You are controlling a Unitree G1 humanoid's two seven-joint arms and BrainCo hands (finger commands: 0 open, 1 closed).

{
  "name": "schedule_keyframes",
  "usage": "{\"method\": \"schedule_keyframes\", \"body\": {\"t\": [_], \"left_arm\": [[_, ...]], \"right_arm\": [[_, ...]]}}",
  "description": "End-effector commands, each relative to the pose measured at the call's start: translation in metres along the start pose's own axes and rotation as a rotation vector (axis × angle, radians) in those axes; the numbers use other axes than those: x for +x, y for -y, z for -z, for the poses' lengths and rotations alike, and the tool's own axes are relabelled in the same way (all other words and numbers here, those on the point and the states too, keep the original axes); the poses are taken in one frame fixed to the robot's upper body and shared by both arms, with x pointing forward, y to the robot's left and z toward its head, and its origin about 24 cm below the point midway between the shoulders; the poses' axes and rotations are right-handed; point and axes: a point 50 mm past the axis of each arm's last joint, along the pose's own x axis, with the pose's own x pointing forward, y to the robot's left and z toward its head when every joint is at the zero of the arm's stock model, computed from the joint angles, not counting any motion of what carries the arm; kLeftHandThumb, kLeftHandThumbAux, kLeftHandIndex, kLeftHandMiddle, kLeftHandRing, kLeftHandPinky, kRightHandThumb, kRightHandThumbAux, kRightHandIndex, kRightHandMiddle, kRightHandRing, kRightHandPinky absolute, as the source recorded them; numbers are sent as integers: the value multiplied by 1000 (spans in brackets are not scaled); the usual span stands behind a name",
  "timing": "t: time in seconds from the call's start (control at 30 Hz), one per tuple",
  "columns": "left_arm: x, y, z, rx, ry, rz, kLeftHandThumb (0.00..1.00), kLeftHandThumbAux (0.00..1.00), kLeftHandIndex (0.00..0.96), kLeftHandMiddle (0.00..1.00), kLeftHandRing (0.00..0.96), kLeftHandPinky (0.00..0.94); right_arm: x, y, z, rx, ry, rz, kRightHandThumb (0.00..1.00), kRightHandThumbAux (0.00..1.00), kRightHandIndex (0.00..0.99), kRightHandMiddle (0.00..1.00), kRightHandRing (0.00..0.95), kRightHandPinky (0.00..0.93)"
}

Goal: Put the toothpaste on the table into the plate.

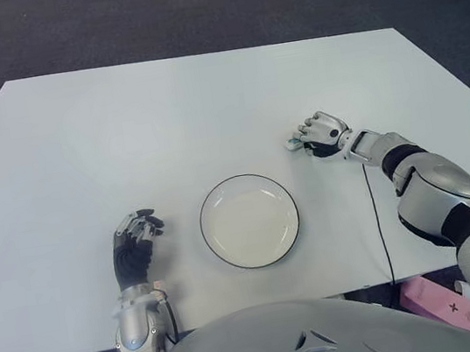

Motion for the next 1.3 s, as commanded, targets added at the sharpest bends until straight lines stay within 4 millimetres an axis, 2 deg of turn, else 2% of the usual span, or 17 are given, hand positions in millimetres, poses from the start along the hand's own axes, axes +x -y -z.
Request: {"method": "schedule_keyframes", "body": {"t": [0.03, 0.1, 0.33, 0.4, 0.5, 0.97, 1.3], "left_arm": [[-1, -2, 5, -4, -22, 10, 689, 720, 430, 568, 535, 523], [-1, -2, 5, -6, -20, 11, 689, 720, 430, 567, 533, 520], [0, -2, 5, -8, -20, 5, 689, 721, 430, 568, 538, 530], [0, -2, 5, -6, -22, 1, 689, 721, 431, 570, 541, 533], [0, -2, 4, -5, -22, 0, 690, 720, 432, 572, 544, 534], [1, -2, 5, 5, -19, -16, 690, 720, 433, 576, 544, 526], [3, -1, 5, 0, -14, -24, 690, 720, 433, 569, 535, 519]], "right_arm": [[-5, -22, -31, 118, 101, -132, 755, 313, 485, 590, 598, 598], [-5, -21, -29, 140, 92, -136, 766, 330, 512, 597, 584, 571], [-5, -20, -27, 168, 75, -129, 782, 386, 568, 650, 637, 644], [-5, -19, -26, 185, 68, -110, 753, 567, 492, 678, 665, 666], [-5, -17, -24, 192, 62, -91, 739, 652, 458, 704, 690, 685], [0, -2, -16, 242, 36, 17, 734, 707, 442, 796, 785, 807], [6, 32, -1, 318, 8, 291, 736, 714, 440, 861, 859, 877]]}}
